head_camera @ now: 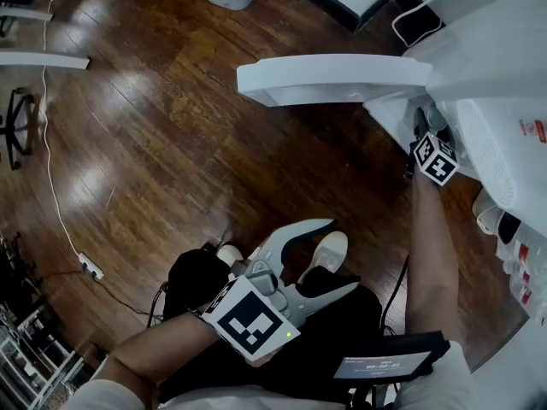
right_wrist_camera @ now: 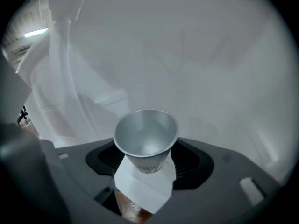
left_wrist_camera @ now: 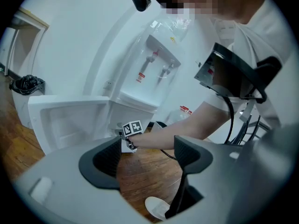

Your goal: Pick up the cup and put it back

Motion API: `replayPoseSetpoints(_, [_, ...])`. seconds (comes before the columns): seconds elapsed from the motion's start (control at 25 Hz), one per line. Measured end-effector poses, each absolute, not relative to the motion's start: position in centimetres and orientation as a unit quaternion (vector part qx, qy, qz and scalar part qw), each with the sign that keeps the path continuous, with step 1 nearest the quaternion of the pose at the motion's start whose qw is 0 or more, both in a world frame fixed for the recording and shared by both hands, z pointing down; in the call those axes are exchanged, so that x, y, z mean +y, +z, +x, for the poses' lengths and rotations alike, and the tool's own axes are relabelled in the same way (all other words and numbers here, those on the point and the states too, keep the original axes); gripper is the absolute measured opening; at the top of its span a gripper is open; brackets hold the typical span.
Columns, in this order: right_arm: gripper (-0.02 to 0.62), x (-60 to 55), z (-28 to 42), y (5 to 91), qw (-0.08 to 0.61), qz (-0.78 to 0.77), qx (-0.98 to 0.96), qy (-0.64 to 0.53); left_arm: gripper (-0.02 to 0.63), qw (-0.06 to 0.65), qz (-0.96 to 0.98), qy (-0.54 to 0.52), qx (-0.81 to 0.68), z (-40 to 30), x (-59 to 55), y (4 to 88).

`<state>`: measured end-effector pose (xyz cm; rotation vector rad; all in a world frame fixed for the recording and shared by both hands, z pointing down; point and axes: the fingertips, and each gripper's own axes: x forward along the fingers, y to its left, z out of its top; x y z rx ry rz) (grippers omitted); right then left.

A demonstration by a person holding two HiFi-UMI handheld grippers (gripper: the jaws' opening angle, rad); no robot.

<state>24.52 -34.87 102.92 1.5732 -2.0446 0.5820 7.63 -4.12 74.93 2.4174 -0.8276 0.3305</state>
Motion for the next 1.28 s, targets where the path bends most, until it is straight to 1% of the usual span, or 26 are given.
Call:
replayPoseSetpoints(0.2, [0.313,-31.4,23.0,100.1,0.265,0.549,-0.761,0.222,0.325,0.279,0.902,0.137,-0.301,8.2,-3.3,72.0])
replayPoseSetpoints(0.68, [0.313,-21.5,19.3,90.0,0.311,0.470,-0.787,0.249,0.325,0.304,0.891,0.134,-0.308,8.4,-2.5,61.1])
replayPoseSetpoints(0.96, [0.313,-15.7,15.7,79.9,0.319,0.412,-0.814,0.255,0.328,0.305,0.899,0.134,-0.285,8.0,-1.4,53.3])
replayPoseSetpoints(1.08, [0.313,-14.0,14.6,74.7,0.308,0.407,-0.822,0.252,0.343,0.299,0.904,0.132,-0.276,7.6,-1.3,49.9])
replayPoseSetpoints(1.28, [0.313,-11.9,14.2,65.7,0.287,0.419,-0.827,0.243,0.345,0.285,0.914,0.128,-0.260,7.1,-0.9,44.4])
